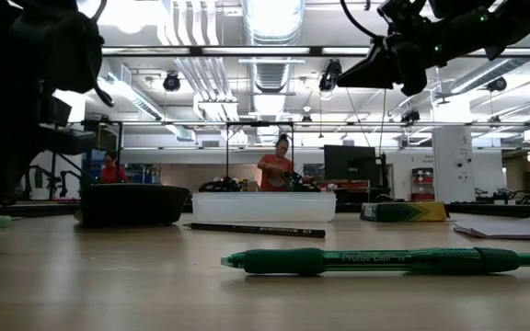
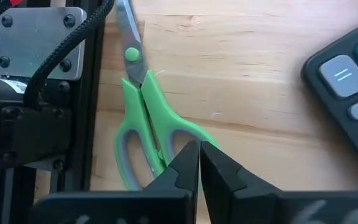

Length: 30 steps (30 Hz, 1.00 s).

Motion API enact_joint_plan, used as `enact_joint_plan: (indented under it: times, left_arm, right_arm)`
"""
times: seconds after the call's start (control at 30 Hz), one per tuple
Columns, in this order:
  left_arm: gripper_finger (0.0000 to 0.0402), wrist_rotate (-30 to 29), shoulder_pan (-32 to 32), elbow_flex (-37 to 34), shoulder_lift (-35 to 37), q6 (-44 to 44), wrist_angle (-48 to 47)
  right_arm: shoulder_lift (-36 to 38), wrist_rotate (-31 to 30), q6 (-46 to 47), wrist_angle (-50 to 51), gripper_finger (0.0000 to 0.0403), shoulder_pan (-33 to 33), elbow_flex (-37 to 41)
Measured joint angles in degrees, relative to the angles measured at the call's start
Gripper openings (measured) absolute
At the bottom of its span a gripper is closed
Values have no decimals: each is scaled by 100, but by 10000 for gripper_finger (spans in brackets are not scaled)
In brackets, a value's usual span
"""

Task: Pack school essentials
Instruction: Put the green scissors into the blue supply box

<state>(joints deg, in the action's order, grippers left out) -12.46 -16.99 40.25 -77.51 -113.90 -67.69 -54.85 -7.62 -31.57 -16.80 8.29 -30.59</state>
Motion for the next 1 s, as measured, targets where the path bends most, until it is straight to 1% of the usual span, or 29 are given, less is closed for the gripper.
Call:
enact_joint_plan:
  times: [0.1,0.2,0.27,0.37,0.53,0.67,0.77,1.0]
  left_arm:
    - [1,152,0,24,75,-276,-45]
    - [1,331,-2,1,142,-250,-65]
    - [12,429,-4,-38,196,-238,-12]
    - [45,469,0,-85,249,-236,51]
    - [118,647,-2,-296,272,-246,254]
    - [154,635,0,-411,178,-303,351]
    - [161,622,-2,-415,134,-304,353]
    - [162,624,-2,-420,69,-298,352]
  right_arm:
    - [0,0,0,29,63,0,0]
    - [0,0,-2,28,63,0,0]
    - [0,-1,0,30,63,0,0]
    - [0,-2,0,28,63,0,0]
    - [0,0,0,28,63,0,2]
    - [0,0,0,30,63,0,11]
    - [0,0,-4,32,63,0,24]
    - [0,0,-13,30,63,0,24]
